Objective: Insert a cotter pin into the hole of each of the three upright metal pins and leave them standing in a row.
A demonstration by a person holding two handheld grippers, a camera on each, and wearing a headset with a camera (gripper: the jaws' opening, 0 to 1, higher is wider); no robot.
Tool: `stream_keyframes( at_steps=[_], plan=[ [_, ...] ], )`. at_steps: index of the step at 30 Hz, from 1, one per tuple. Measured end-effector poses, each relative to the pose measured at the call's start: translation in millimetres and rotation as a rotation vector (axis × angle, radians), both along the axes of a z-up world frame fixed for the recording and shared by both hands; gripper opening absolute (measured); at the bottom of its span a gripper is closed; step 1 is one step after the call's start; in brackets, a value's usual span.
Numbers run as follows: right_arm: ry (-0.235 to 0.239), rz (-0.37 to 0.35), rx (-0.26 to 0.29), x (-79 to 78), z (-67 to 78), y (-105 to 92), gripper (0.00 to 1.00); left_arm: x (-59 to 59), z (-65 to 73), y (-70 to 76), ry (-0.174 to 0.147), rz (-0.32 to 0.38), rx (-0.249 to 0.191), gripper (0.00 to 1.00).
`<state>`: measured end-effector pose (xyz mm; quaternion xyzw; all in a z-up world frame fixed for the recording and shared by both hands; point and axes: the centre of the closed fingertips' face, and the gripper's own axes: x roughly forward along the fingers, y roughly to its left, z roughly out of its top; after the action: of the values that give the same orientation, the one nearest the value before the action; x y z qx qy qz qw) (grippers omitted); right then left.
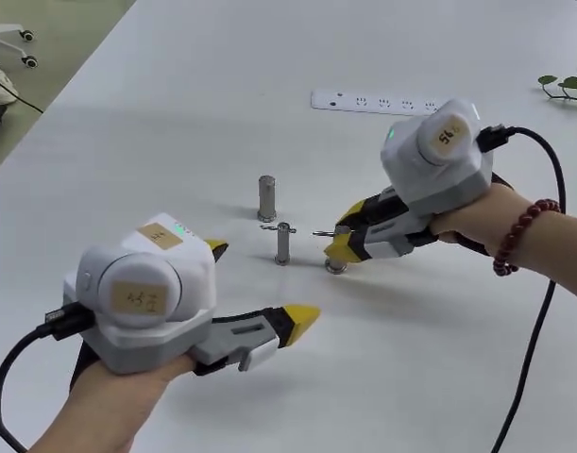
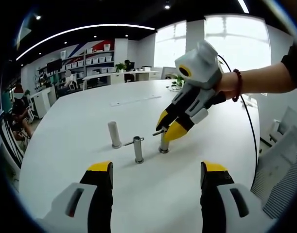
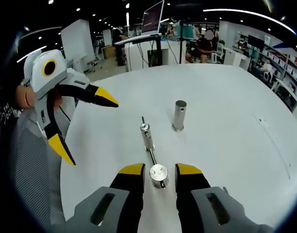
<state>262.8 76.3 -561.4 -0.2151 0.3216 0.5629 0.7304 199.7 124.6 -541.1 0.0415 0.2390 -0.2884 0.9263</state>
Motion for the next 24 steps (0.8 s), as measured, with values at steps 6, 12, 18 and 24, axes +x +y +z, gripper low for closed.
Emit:
stream_keyframes(
  at_steps=[6,12,18,24],
  plan=[
    [0.001,-0.058,0.084,8.3,11.7,11.9,0.22,2.3,5.0,-0.7,-0.02,0.011,-0.018,0.73],
    [-0.027,-0.132,0.164,27.0,21.5,26.4,0.23,4.9,10.8,0.9,-0.044,0.027,-0.033,0.73],
    [-0.023,-0.18,0.214,43.5,24.3,44.3,0.24,6.2,11.6,2.9,-0.052,0.038,-0.027,0.72],
    [-0.019,-0.204,0.223,51.7,16.6,58.7,0.24,8.3,13.8,7.2,-0.071,0.055,-0.011,0.68]
  ],
)
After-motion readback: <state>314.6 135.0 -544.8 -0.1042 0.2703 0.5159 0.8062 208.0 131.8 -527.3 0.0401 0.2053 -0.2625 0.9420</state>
